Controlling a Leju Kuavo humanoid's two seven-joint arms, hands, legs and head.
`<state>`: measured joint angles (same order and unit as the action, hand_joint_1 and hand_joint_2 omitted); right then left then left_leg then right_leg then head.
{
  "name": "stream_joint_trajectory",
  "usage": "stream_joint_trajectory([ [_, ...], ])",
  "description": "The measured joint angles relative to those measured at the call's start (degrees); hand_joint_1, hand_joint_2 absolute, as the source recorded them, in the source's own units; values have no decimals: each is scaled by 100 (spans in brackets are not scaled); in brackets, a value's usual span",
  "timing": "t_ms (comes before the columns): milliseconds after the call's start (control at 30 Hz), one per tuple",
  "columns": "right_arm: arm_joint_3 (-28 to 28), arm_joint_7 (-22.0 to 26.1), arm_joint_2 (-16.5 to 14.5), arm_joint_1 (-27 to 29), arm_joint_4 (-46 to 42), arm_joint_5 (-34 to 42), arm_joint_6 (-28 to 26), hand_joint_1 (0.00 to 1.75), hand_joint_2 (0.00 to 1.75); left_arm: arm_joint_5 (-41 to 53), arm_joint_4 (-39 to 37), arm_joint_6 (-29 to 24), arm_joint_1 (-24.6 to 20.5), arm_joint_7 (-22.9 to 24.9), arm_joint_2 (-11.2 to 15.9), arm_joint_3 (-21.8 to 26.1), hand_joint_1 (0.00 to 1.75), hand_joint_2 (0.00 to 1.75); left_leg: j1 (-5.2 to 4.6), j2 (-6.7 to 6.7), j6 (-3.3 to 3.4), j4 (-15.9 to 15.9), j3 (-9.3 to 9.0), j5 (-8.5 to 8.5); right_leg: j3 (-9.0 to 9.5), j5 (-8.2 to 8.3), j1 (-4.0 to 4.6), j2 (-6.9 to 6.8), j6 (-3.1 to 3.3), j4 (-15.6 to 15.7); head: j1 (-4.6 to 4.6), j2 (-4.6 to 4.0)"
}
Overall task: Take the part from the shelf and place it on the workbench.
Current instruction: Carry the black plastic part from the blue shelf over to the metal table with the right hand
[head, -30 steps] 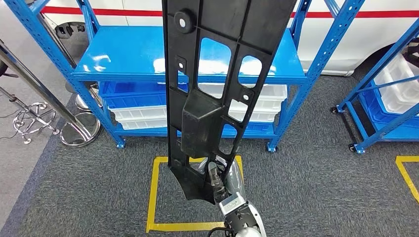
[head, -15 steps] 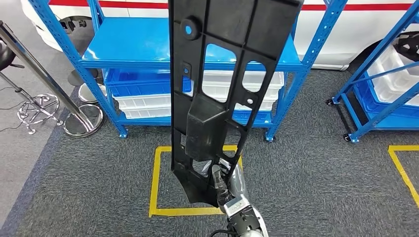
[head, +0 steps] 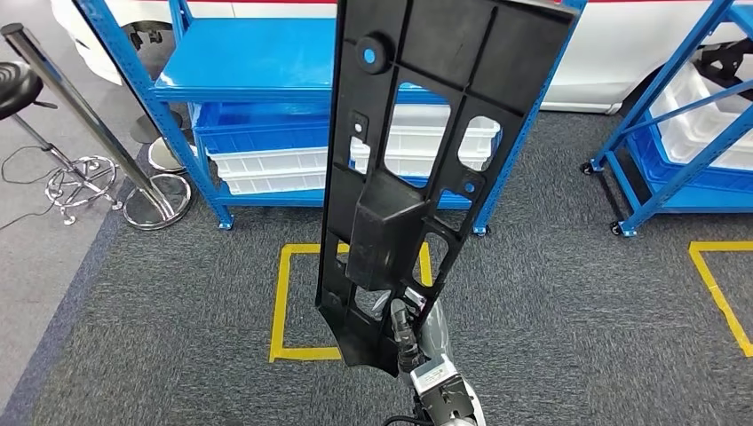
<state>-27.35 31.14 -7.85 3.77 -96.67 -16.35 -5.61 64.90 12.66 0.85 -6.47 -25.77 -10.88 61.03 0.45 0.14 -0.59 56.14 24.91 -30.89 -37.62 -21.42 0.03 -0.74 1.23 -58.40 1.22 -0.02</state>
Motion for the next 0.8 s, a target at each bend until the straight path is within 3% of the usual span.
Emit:
stream_joint_trajectory([
  [67, 22, 12, -4, 17, -18, -30, -6, 175, 0, 1, -1, 0, 5, 5, 0, 0, 0, 175, -9, 7, 77, -90, 20, 48, -13, 99, -11, -3, -66, 24, 0, 0],
  [100, 37, 16, -5, 29, -24, -39, -8, 175, 0, 2, -1, 0, 6, 9, -1, 0, 0, 175, -1, 23, 126, -98, 71, 109, -43, 40, -19, 11, -96, -11, -1, 0],
  [133, 52, 19, -6, 41, -32, -44, -11, 175, 0, 2, -2, -1, 6, 12, -1, 0, 0, 175, 10, 40, 182, -107, 141, 185, -90, -134, -27, 26, -123, -124, -2, 0],
  [200, 74, 20, -6, 61, -40, -48, -20, 175, 0, 2, -2, -2, 5, 14, -1, -1, 0, 175, 15, 62, 252, -111, 324, 348, -228, -762, -42, 49, -164, -670, -3, 0],
  [233, 80, 19, -6, 68, -42, -48, -22, 175, 0, 2, -2, -2, 5, 14, 0, -1, 0, 175, 13, 65, 262, -101, 430, 433, -289, -1039, -48, 51, -182, -1048, -3, 0],
  [267, 84, 19, -6, 74, -42, -48, -23, 175, 0, 2, -2, -2, 6, 14, 0, -1, 0, 175, 10, 69, 256, -84, 542, 515, -315, -1178, -54, 51, -196, -1385, -3, 0],
  [300, 89, 19, -6, 82, -42, -48, -23, 175, 0, 2, -2, -2, 7, 14, 0, -1, 0, 175, 9, 72, 246, -62, 659, 593, -283, -1158, -58, 51, -204, -1598, -3, 0],
  [333, 93, 19, -6, 89, -42, -48, -23, 175, 0, 2, -2, -2, 8, 14, 0, -1, 0, 175, 10, 75, 233, -36, 780, 665, -167, -1014, -64, 51, -204, -1631, -3, 0],
  [367, 97, 19, -7, 94, -43, -48, -23, 175, 0, 2, -2, -2, 8, 14, 0, -1, 0, 175, 10, 76, 217, -10, 890, 731, 44, -833, -69, 51, -194, -1463, -3, 0],
  [400, 100, 18, -7, 97, -46, -48, -23, 175, 0, 2, -2, -2, 7, 14, -1, -1, 0, 175, 12, 75, 198, 17, 983, 792, 354, -737, -71, 54, -168, -1106, -3, 0],
  [467, 101, 17, -9, 98, -61, -49, -24, 175, 0, 5, -2, -1, 7, 14, -4, -1, 0, 175, 3, 66, 142, 57, 1101, 899, 992, -850, -52, 60, -117, -214, -1, 0],
  [500, 101, 19, -10, 99, -72, -52, -26, 175, 0, 9, -2, -1, 7, 13, -5, -1, 0, 175, 7, 65, 109, 58, 1126, 954, 1181, -957, -34, 63, -96, 95, -1, 0],
  [567, 104, 22, -11, 107, -85, -61, -50, 175, 0, 17, -2, 0, 12, 12, -5, -1, 0, 175, 22, 67, 30, 20, 1149, 1071, 1224, -974, -10, 61, -62, 276, -2, 0],
  [600, 107, 25, -13, 113, -87, -68, -67, 175, 0, 22, -2, 1, 15, 11, -4, -1, 0, 175, 34, 60, -5, 26, 1169, 1058, 1179, -910, -15, 48, -31, 281, -2, 0],
  [633, 113, 28, -16, 118, -89, -80, -86, 175, 0, 28, -2, 2, 19, 12, -4, -1, 0, 175, 39, 53, -36, 107, 1211, 923, 1119, -835, -26, 34, 14, 291, -2, 0],
  [667, 119, 32, -20, 123, -89, -97, -98, 175, 0, 34, -2, 2, 25, 13, -3, -1, 0, 175, 42, 45, -62, 301, 1281, 671, 1040, -753, -39, 20, 54, 301, -1, 0],
  [733, 132, 42, -26, 131, -90, -136, -120, 175, 0, 44, -2, 2, 31, 16, -1, -2, 0, 175, 51, 37, -99, 994, 1461, 26, 831, -595, -31, 7, 102, 280, -1, 0],
  [767, 138, 47, -28, 136, -90, -149, -129, 175, 0, 49, -2, 2, 33, 21, -1, -3, 0, 175, 51, 36, -115, 1371, 1522, -161, 712, -518, -23, 5, 103, 256, -1, 0],
  [800, 145, 52, -31, 141, -90, -164, -145, 175, 0, 56, -2, 2, 32, 30, 0, -3, 0, 175, 51, 36, -124, 1654, 1530, -193, 586, -444, -18, 4, 100, 223, -1, 0],
])
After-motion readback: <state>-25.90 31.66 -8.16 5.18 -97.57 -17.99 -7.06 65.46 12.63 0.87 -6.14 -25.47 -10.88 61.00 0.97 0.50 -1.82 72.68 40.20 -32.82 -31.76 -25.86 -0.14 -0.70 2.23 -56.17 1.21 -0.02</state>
